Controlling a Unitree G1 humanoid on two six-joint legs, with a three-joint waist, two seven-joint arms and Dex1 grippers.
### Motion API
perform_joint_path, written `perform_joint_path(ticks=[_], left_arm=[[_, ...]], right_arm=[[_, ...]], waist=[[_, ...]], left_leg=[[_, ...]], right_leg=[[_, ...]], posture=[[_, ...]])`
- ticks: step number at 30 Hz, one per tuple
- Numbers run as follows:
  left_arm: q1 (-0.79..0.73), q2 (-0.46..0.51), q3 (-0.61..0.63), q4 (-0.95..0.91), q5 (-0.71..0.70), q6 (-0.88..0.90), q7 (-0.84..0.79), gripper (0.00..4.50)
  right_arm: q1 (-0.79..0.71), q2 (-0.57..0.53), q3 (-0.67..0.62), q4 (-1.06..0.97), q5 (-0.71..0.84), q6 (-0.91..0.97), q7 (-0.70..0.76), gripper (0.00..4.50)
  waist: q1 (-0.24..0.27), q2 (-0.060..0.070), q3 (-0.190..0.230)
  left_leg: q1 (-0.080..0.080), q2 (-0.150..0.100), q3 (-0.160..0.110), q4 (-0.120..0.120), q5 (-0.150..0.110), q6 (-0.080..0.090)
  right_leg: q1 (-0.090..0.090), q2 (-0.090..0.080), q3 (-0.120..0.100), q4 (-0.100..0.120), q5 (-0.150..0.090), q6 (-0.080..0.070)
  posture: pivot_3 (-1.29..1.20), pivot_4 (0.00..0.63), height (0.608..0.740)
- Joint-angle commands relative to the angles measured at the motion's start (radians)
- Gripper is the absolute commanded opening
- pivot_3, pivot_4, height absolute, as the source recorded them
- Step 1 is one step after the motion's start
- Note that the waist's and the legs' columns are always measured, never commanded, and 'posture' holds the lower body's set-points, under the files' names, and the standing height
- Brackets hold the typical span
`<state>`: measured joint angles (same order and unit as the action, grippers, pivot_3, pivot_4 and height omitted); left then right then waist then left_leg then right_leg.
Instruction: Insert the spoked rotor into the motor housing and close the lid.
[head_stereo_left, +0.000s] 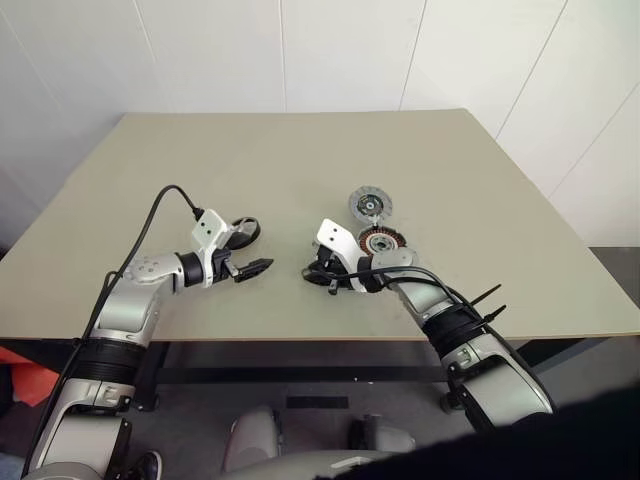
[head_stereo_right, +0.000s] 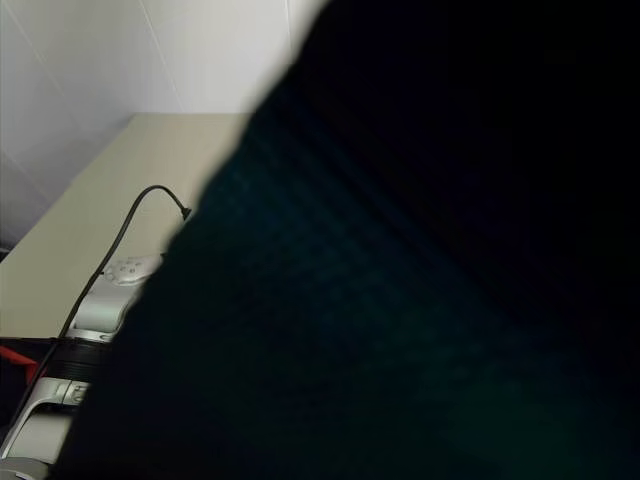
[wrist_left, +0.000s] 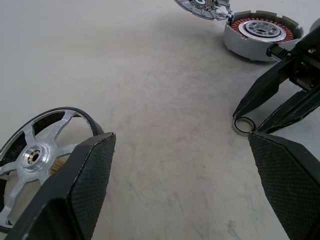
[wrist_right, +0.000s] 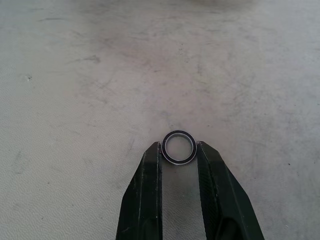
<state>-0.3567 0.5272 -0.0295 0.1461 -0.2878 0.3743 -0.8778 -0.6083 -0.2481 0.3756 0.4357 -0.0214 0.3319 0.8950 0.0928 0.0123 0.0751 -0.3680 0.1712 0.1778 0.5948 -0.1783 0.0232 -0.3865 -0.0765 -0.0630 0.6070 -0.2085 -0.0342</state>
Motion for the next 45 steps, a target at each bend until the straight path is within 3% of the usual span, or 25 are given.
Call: perform_joint_path(ticks=[1,4,11,19,45], left_arm=[[-0.008,-0.002,0.008,-0.033,0.001,-0.016,0.006,4.50],[-0.005,-0.004,0.005,-0.032,0.004,-0.019,0.009,4.50],[-0.008,-0.019,0.003,-0.021,0.006,-0.031,0.019,4.50],[-0.038,-0.049,-0.010,0.016,0.020,-0.049,0.022,4.50],[-0.039,-0.040,0.001,0.030,0.030,-0.059,0.012,4.50]], right_arm=[[-0.012,-0.020,-0.021,0.019,-0.018,-0.002,-0.026,0.79],[-0.015,-0.034,-0.044,-0.014,-0.011,-0.002,-0.041,0.79],[-0.069,-0.173,-0.188,-0.299,0.025,0.123,-0.084,0.79],[-0.047,-0.367,-0.247,-0.348,0.022,0.150,-0.042,0.79],[0.055,-0.321,-0.163,-0.220,-0.007,0.104,-0.057,0.79]], waist=[[0.000,0.000,0.000],[0.001,0.000,0.000],[0.001,-0.001,0.003],[0.003,-0.002,0.002],[0.003,-0.002,0.002]], left_leg=[[0.000,0.000,0.000,0.000,0.000,0.000],[0.000,0.000,0.000,0.000,0.000,0.000],[-0.002,0.000,0.000,0.000,0.000,0.000],[-0.002,0.000,0.001,-0.006,0.001,-0.001],[-0.001,0.000,0.001,-0.009,0.003,-0.004]], right_leg=[[0.000,0.000,0.000,0.000,0.000,0.000],[0.000,0.000,0.000,0.000,0.000,0.000],[-0.001,0.000,0.001,0.000,0.000,0.000],[-0.003,0.001,0.001,-0.001,0.002,-0.005],[-0.004,0.001,0.001,-0.001,0.002,-0.007]], posture=[[0.00,0.000,0.740],[0.00,0.000,0.740],[0.00,0.000,0.740],[0.00,0.000,0.740],[0.00,0.000,0.740]])
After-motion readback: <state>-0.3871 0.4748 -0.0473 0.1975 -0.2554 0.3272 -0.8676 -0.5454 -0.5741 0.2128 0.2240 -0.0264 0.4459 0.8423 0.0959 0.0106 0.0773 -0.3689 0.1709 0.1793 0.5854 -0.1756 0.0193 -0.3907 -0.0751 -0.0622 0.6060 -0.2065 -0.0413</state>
